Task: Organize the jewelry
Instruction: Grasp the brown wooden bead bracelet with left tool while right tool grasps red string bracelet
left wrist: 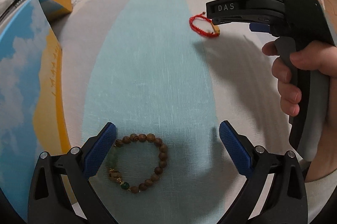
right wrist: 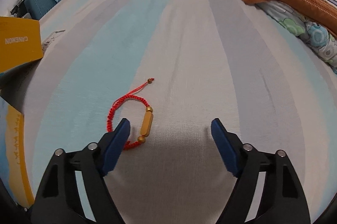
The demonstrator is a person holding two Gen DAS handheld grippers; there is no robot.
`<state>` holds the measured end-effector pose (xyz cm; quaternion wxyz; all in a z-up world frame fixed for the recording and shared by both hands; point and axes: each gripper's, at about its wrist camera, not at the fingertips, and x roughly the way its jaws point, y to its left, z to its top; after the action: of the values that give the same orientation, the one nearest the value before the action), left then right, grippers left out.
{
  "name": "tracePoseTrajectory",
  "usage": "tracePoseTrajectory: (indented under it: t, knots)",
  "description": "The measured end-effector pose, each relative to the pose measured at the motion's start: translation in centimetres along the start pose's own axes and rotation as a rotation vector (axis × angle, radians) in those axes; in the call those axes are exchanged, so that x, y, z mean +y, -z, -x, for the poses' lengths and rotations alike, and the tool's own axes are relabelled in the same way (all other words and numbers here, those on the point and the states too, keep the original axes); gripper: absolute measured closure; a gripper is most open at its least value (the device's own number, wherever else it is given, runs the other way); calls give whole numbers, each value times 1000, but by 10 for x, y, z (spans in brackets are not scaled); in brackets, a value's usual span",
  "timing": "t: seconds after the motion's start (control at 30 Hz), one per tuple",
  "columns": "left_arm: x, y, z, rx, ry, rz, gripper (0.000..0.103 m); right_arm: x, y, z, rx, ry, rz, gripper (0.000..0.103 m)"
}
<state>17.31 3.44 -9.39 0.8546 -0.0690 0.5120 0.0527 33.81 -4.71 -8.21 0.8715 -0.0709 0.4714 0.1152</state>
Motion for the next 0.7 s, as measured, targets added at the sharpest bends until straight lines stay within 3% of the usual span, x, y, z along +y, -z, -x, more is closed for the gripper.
tracePoseTrajectory:
  t: [0.17, 0.27, 0.37, 0.43, 0.57, 0.67, 0.7]
  knots:
    - [0, 3, -5, 12, 6, -2, 12, 4, 4, -13, 30, -19, 11, 43]
    - [-2, 5, -9, 20, -14, -13, 19, 5, 5, -18, 34, -23, 14, 48]
    - [-5, 6, -8, 24, -23, -24, 30, 6, 6, -20, 35, -35, 21, 59]
    - [-6, 7, -7, 28, -12, -30, 45, 6, 7, -20, 36, -37, 18, 68]
    - [-9, 8, -5, 33, -4, -47, 65, 4, 8, -20, 39, -40, 11, 80]
    - [-9, 7, -5, 35, -7, -59, 85, 1, 8, -19, 42, -43, 1, 89]
    - [-10, 6, -5, 37, -3, -65, 96, 1, 8, -19, 41, -41, -3, 94]
